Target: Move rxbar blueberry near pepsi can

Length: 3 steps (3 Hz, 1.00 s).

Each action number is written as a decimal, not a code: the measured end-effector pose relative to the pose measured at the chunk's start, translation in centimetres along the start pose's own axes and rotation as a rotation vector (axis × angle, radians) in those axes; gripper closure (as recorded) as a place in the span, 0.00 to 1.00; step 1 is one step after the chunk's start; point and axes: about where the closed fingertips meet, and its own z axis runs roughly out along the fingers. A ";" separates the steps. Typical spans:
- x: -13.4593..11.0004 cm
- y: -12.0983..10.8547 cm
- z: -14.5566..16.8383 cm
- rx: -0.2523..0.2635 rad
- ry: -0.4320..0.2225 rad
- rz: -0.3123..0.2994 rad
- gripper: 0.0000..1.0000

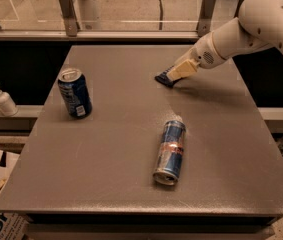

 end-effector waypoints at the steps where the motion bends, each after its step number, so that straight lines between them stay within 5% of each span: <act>1: 0.5 -0.1 0.1 0.002 0.007 0.010 0.00; 3: 1.2 -0.8 1.5 0.024 0.016 0.000 0.00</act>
Offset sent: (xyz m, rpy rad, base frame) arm 0.0020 -0.0085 -0.0037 -0.0089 0.0032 -0.0273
